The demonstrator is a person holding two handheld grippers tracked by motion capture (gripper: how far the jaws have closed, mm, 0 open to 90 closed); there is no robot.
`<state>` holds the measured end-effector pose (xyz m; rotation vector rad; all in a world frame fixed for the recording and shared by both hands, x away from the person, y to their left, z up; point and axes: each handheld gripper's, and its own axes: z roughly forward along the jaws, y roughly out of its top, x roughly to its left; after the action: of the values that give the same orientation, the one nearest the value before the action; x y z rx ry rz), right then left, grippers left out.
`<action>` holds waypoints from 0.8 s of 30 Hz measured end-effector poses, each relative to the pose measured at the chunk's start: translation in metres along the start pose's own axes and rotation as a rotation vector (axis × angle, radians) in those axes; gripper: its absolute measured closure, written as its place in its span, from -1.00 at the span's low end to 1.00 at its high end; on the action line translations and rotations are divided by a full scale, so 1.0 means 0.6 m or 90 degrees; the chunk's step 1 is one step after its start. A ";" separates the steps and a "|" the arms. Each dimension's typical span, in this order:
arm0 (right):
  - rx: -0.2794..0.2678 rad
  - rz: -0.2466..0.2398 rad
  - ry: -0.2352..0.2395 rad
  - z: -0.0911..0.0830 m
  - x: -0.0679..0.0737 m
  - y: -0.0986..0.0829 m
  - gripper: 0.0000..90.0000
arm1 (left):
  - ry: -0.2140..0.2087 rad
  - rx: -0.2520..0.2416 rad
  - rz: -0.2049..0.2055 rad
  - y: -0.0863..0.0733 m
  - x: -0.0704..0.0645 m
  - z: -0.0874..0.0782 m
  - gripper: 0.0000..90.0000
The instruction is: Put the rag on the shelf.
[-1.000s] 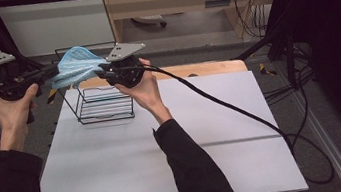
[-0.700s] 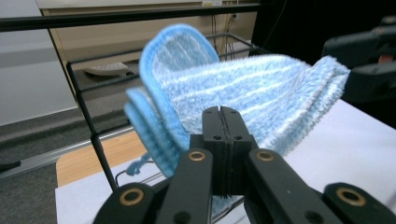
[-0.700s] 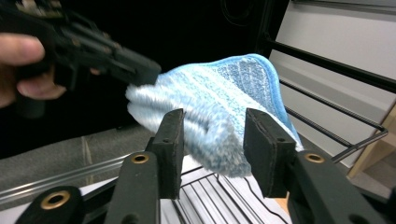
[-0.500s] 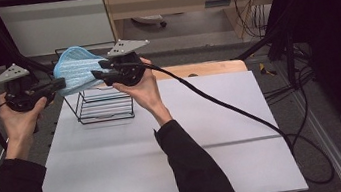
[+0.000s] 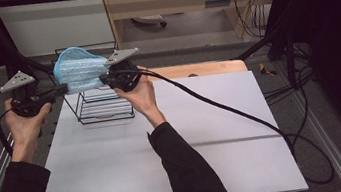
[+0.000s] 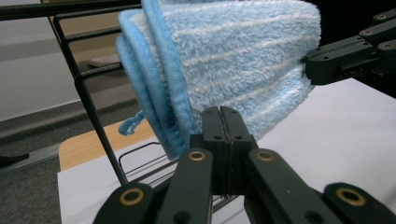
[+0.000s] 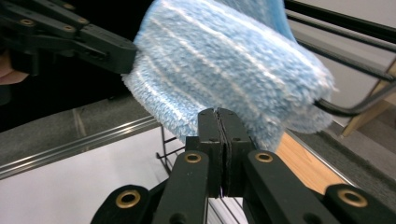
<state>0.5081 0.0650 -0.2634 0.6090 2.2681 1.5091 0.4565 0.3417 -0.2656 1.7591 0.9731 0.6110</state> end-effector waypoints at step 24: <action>-0.051 0.019 0.012 -0.054 0.009 0.019 0.35 | 0.004 -0.026 -0.010 0.027 -0.027 -0.026 0.38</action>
<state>0.4889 0.0463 -0.2413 0.6098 2.2108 1.6174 0.4408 0.3332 -0.2441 1.7126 0.9715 0.6231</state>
